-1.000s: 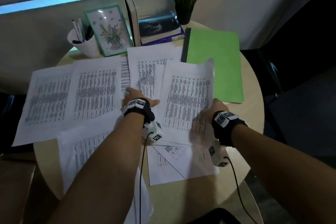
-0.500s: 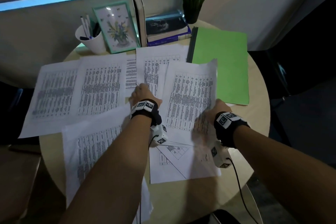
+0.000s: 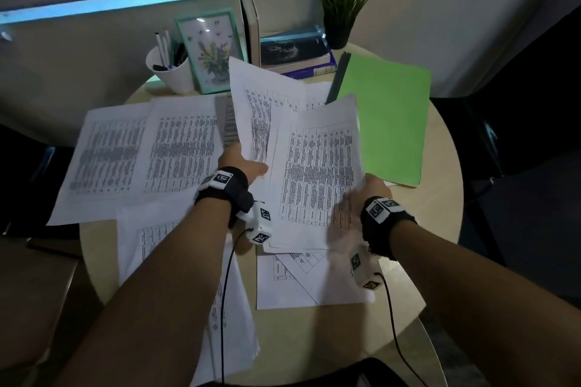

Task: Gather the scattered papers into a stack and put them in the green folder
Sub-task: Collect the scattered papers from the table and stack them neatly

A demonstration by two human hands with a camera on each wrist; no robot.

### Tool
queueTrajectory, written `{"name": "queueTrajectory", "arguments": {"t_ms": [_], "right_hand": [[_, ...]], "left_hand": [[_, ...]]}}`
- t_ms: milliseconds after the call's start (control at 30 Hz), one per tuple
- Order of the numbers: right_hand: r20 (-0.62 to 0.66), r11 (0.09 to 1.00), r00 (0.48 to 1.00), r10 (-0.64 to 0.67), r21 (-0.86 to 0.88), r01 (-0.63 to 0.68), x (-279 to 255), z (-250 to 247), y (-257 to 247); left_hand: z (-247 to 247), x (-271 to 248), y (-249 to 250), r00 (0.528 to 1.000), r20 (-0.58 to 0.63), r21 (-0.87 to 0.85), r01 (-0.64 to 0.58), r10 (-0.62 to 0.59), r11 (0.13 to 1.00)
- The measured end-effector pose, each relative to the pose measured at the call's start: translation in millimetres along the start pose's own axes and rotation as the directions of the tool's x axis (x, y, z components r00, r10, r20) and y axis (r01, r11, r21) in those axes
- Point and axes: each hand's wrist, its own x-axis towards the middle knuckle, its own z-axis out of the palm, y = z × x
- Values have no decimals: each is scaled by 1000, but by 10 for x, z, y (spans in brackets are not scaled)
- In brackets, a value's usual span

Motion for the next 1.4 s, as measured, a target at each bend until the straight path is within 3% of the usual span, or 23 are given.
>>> {"name": "queueTrajectory", "arguments": {"t_ms": [233, 333, 433, 567, 667, 733, 833, 900, 967, 1067, 1133, 1200, 1267, 1400], "right_hand": [[22, 991, 997, -74, 109, 71, -102, 86, -76], [89, 980, 988, -125, 168, 109, -215, 137, -142], [162, 969, 969, -187, 192, 154, -327, 211, -257], [207, 969, 947, -246, 51, 240, -404, 258, -425], [223, 958, 934, -279, -3, 287, -441, 157, -483], [233, 947, 918, -322, 92, 309, -401, 108, -458], [264, 910, 908, -324, 350, 223, -399, 25, -405], [286, 830, 872, -397, 518, 208, -427, -56, -432], [343, 729, 802, -490, 665, 161, -516, -190, -493], [406, 485, 733, -546, 866, -119, -679, -422, -554], [403, 413, 707, -580, 895, -171, -765, -549, -586], [384, 506, 720, -579, 861, -52, -849, -632, -632], [332, 642, 802, -497, 762, 82, -862, -664, -620], [288, 833, 873, -395, 512, 208, -659, -567, -452]], "left_hand": [[9, -327, -172, 998, 10, -267, -52, 57, 962], [-27, -495, -298, 996, 39, -255, -67, 80, 965], [-75, -643, -425, 989, 81, -135, -113, 125, 984], [-239, -793, -410, 993, 14, -117, -119, 121, 986], [-450, -880, -286, 982, 59, -169, -168, 180, 971], [-630, -969, -153, 965, 82, -239, -223, 248, 945], [-910, -1071, 34, 937, 107, -370, -273, 332, 888], [-1041, -1124, 144, 912, 129, -473, -289, 390, 832], [-1115, -1170, 218, 900, 151, -597, -246, 408, 763], [-1157, -1221, 253, 889, 199, -703, -164, 413, 692], [-1138, -1203, 187, 906, 206, -697, -130, 371, 705], [-1090, -1179, 82, 926, 212, -605, -126, 312, 786], [-1010, -1166, -16, 938, 231, -441, -136, 259, 887], [-800, -1154, -202, 969, 134, -283, -162, 206, 945]]}}
